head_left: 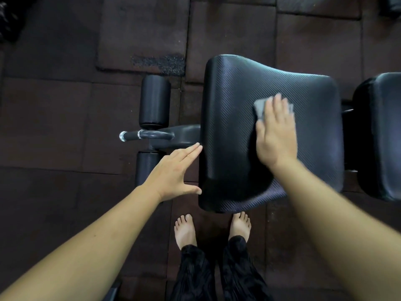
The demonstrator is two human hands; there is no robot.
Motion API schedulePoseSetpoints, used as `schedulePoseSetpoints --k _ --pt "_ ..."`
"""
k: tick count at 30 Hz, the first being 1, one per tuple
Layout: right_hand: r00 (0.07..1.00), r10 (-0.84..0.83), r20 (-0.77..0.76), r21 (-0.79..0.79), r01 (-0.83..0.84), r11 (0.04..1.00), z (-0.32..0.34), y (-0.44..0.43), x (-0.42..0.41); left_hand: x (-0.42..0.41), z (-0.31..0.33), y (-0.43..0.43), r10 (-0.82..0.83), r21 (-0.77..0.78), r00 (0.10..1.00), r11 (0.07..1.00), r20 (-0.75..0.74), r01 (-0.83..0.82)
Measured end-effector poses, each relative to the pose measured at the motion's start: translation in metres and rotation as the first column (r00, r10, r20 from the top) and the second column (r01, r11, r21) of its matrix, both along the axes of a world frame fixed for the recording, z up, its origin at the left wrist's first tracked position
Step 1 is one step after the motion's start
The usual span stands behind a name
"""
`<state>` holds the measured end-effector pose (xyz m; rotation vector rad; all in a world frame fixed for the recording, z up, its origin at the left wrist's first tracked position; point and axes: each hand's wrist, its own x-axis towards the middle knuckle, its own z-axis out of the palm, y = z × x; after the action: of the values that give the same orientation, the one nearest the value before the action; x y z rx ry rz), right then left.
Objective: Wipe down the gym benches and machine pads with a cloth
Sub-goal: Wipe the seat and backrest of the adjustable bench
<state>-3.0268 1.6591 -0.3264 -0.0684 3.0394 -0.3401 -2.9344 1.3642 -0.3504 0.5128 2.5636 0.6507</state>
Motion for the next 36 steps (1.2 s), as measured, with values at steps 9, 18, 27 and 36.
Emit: schedulePoseSetpoints --k 9,18,27,36 --pt "0.946 0.322 0.030 -0.015 -0.321 0.947 0.006 -0.044 0.043 -0.001 0.005 0.000 -0.002 0.000 1.000 1.000 0.012 0.002" --pt "0.925 0.376 0.049 0.052 -0.379 0.924 0.003 -0.066 -0.097 -0.001 0.002 0.002 -0.004 -0.043 1.000 0.999 0.010 0.005" --pt "0.897 0.430 0.106 -0.064 -0.425 0.903 0.012 -0.061 0.086 -0.001 0.009 0.004 0.012 -0.061 1.000 0.998 0.018 -0.011" --pt "0.772 0.590 0.235 -0.020 -0.604 0.797 0.051 -0.051 0.017 0.005 0.037 0.028 0.344 0.033 0.933 0.936 0.108 -0.350"
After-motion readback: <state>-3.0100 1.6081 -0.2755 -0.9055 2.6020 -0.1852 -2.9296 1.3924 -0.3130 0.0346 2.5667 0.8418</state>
